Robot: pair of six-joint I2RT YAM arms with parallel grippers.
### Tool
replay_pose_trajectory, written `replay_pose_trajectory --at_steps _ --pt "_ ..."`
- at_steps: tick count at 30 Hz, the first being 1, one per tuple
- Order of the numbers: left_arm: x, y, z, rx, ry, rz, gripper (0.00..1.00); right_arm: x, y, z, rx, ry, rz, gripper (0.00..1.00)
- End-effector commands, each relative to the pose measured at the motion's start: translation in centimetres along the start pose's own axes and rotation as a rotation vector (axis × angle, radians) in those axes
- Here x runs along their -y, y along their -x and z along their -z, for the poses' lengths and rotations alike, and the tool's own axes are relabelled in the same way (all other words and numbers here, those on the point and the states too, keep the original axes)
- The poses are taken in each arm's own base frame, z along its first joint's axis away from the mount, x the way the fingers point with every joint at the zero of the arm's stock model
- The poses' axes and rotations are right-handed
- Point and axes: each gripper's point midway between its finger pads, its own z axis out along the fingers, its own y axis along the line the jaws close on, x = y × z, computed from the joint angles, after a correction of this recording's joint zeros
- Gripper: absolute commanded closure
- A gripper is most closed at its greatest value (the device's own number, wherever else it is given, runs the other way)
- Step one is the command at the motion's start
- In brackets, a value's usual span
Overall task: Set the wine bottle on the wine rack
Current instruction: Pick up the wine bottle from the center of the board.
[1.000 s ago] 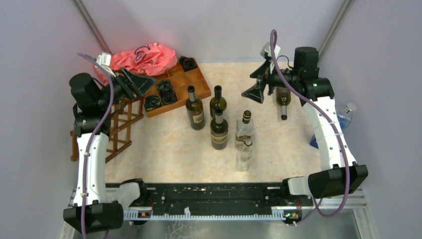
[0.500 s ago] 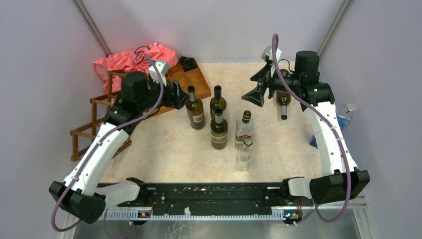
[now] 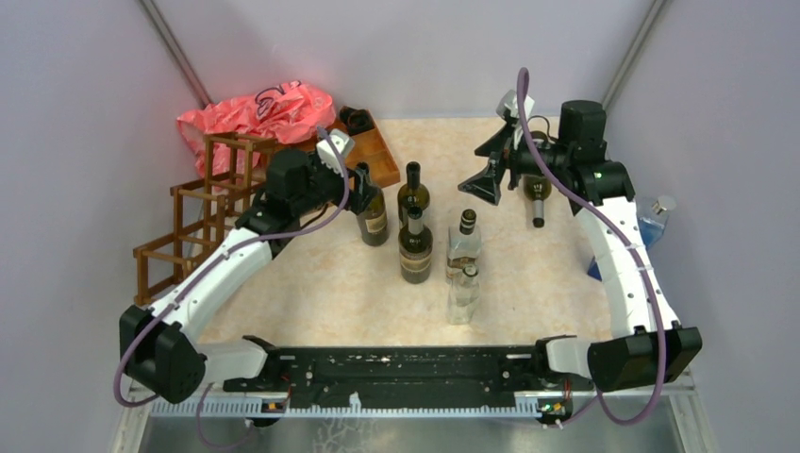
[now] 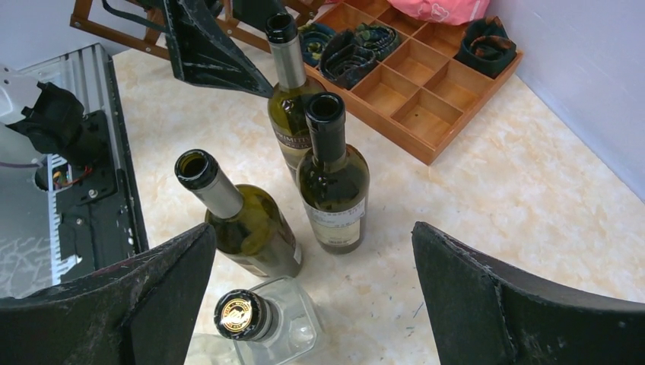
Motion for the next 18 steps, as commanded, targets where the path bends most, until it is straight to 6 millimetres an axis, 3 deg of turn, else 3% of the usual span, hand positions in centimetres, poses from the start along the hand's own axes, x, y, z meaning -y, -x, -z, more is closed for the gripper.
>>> replay_pose_trajectory --at_steps 1,10,18 --pt "0.4 1.4 -1.5 0.087 -0.02 -0.069 0.2 -0.5 1.8 0.4 0.043 -0.003 0.061 0.01" --pt "-0.1 -0.4 -2.7 0.069 -0.009 -0.083 0.29 -0.1 1.7 0.2 0.039 -0.001 0.062 0.01" --pt "0.6 0.1 -3.6 0.092 -0.06 -0.1 0.43 0.0 1.7 0.1 0.037 0.0 0.057 0.01"
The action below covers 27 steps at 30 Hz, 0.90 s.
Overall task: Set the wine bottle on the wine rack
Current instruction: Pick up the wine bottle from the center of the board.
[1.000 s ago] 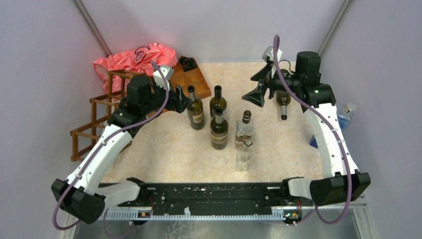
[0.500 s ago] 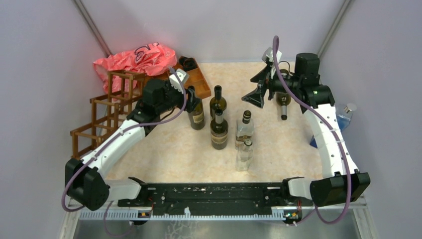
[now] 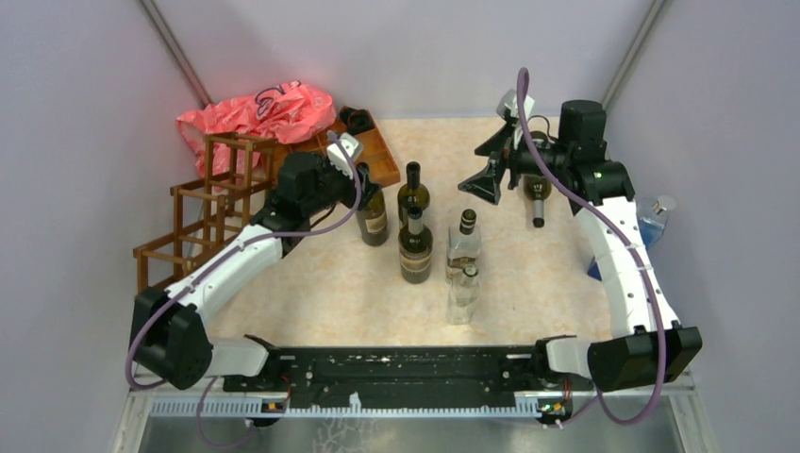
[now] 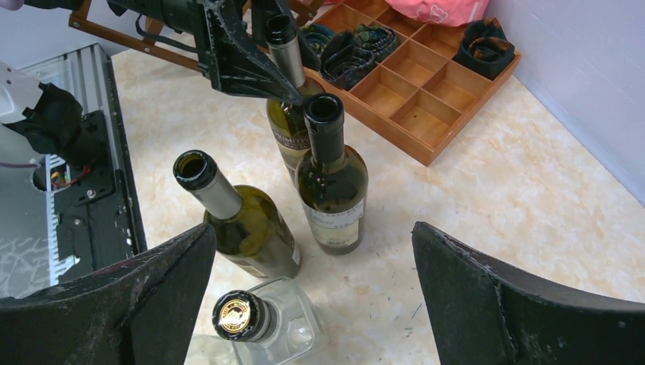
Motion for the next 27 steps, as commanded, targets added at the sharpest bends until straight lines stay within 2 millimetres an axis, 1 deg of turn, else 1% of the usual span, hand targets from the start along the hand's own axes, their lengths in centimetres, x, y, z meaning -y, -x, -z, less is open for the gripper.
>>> replay_pose_trajectory --at_steps 1,2,3,4,5,8,10,12,15,17,19,21,25,27 --pt "0.9 1.2 -0.8 0.049 -0.06 -0.046 0.52 0.0 1.7 0.1 0.035 0.0 0.053 0.01" --pt "1.0 1.1 -0.9 0.044 -0.071 -0.054 0.69 -0.1 1.7 0.2 0.035 0.0 0.054 0.01" --pt "1.1 1.1 -0.9 0.034 -0.078 -0.063 0.83 -0.1 1.8 0.2 0.035 0.0 0.055 0.01" --pt "1.1 1.0 -0.8 0.024 -0.084 -0.079 0.92 0.0 1.8 0.2 0.034 -0.002 0.055 0.01" --pt "1.1 1.1 -0.7 0.014 -0.087 -0.098 1.0 0.0 1.8 0.2 0.033 -0.002 0.056 0.01" --pt "0.4 1.6 0.5 -0.044 -0.057 -0.167 1.0 0.0 1.8 0.3 0.03 -0.004 0.061 0.01" --pt "-0.2 2.9 1.9 -0.058 -0.027 -0.234 1.0 0.0 1.8 0.3 0.029 -0.004 0.061 0.01" --pt "-0.5 3.7 3.1 -0.092 -0.029 -0.314 1.0 -0.1 1.8 0.3 0.028 -0.003 0.06 0.01" --pt "-0.4 3.9 4.8 -0.179 -0.06 -0.382 1.0 -0.1 1.7 0.2 0.029 0.001 0.058 0.01" --pt "-0.3 2.8 6.0 -0.267 -0.093 -0.407 1.0 -0.1 1.7 0.2 0.028 0.002 0.058 0.01" --pt "-0.3 2.3 7.1 -0.325 -0.1 -0.415 1.0 -0.1 1.5 0.2 0.025 0.001 0.055 0.01" --pt "-0.4 1.9 8.2 -0.367 -0.092 -0.421 1.0 -0.1 1.4 0.2 0.025 0.002 0.055 0.01" --pt "-0.9 1.8 10.2 -0.415 -0.068 -0.463 1.0 -0.2 1.2 0.1 0.024 0.005 0.049 0.01" --pt "-1.1 1.3 11.0 -0.449 -0.069 -0.485 1.0 -0.2 1.1 0.1 0.025 0.009 0.045 0.01"
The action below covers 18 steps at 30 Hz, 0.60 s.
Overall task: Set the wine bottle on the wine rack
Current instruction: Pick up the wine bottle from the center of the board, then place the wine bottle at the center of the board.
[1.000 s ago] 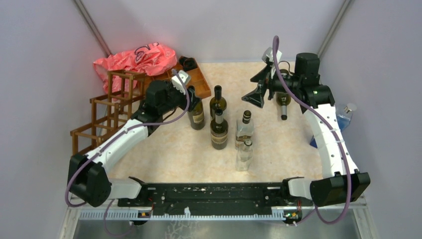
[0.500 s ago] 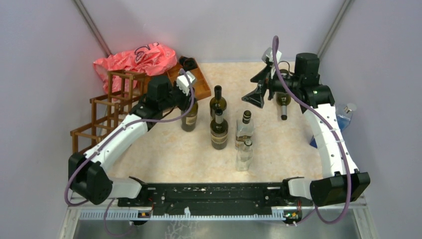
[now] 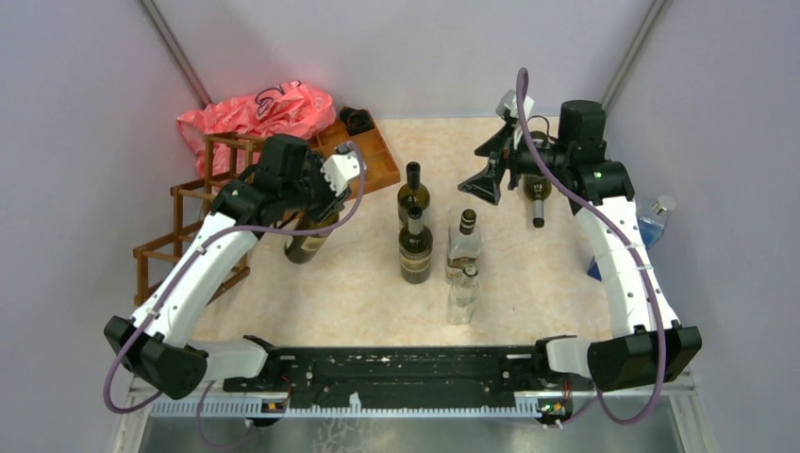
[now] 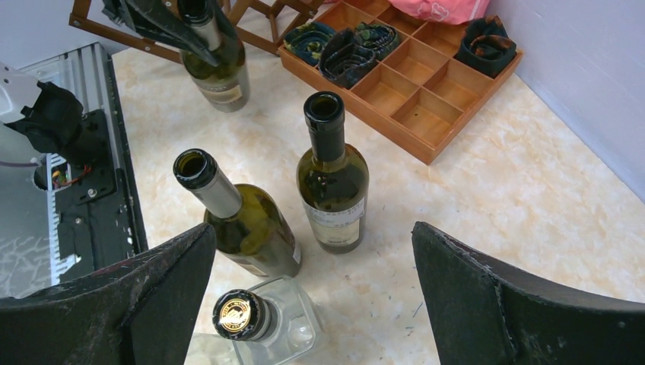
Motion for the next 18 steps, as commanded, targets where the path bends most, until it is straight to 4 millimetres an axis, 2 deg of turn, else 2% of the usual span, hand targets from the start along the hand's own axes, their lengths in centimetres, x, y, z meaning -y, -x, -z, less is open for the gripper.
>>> replay_pose_trajectory --at_steps 1,10,18 --pt "-0.6 -0.4 3.2 -0.056 0.034 -0.108 1.0 -0.2 1.2 0.0 0.029 0.009 0.047 0.01" --pt "-0.1 -1.5 4.3 -0.122 -0.017 -0.209 1.0 -0.2 0.8 -0.1 0.029 0.016 0.035 0.01" --pt "0.6 -4.1 4.8 -0.214 -0.04 -0.236 1.0 0.0 0.5 -0.3 0.024 0.017 0.028 0.01"
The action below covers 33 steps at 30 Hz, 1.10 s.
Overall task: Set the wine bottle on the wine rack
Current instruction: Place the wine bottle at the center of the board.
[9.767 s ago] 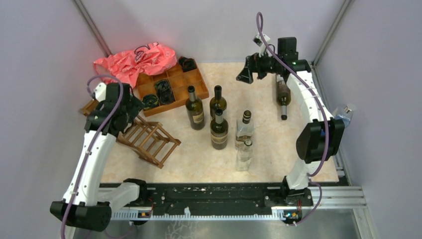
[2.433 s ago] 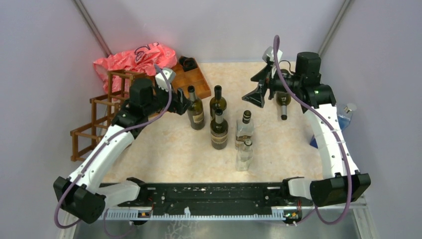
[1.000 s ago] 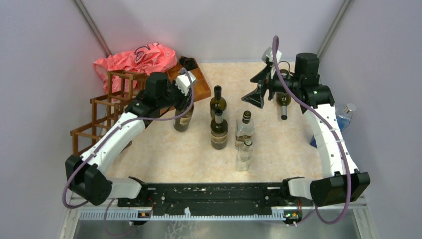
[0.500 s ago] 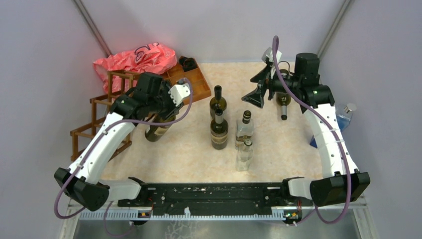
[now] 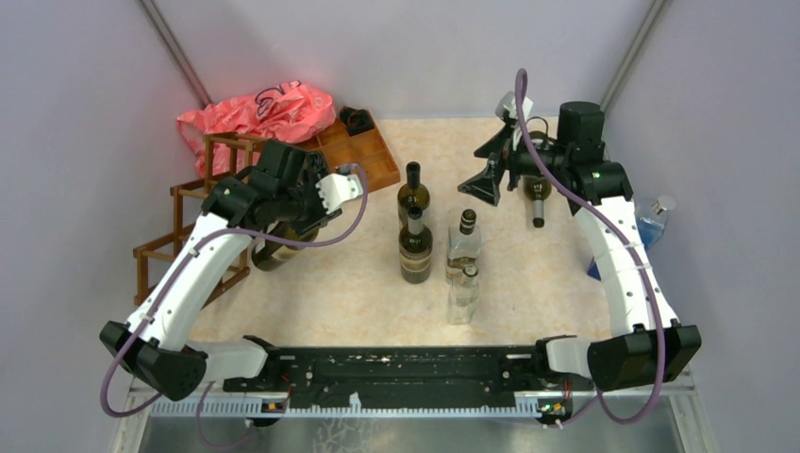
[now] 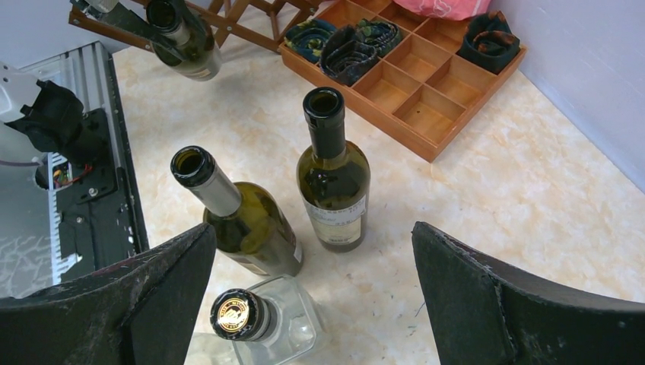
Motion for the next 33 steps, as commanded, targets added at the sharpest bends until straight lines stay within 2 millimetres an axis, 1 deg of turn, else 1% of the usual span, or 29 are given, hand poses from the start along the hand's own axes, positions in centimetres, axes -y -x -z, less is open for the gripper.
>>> replay_pose_trajectory --at_steps 1,4,8,15,20,28,32,33 --pt "-0.4 -0.6 1.5 -0.019 0.044 -0.072 1.0 0.0 0.9 -0.2 0.027 0.015 0.035 0.01" --pt "-0.2 -1.0 1.4 -0.035 0.042 -0.076 1.0 0.2 0.8 -0.4 0.028 0.021 0.03 0.01" --pt "-0.6 -1.7 1.5 -0.072 0.067 -0.081 1.0 0.4 0.8 -0.6 0.027 0.024 0.027 0.01" --pt "-1.0 -3.8 1.4 -0.174 0.122 -0.076 1.0 0.8 0.8 -0.8 0.021 0.023 0.024 0.01" --pt "-0.9 -4.8 1.2 -0.221 0.152 -0.09 1.0 1.0 0.7 -0.9 0.018 0.021 0.026 0.01" --pt "0.2 -5.5 -0.4 -0.247 0.117 -0.131 1.0 1.3 0.7 -0.9 0.01 0.015 0.04 0.01" --pt "0.7 -6.6 -1.0 -0.284 0.108 -0.157 1.0 1.3 0.6 -0.8 0.002 0.011 0.049 0.01" --pt "0.7 -6.6 -1.1 -0.279 0.11 -0.163 1.0 1.3 0.6 -0.8 0.001 0.012 0.051 0.01"
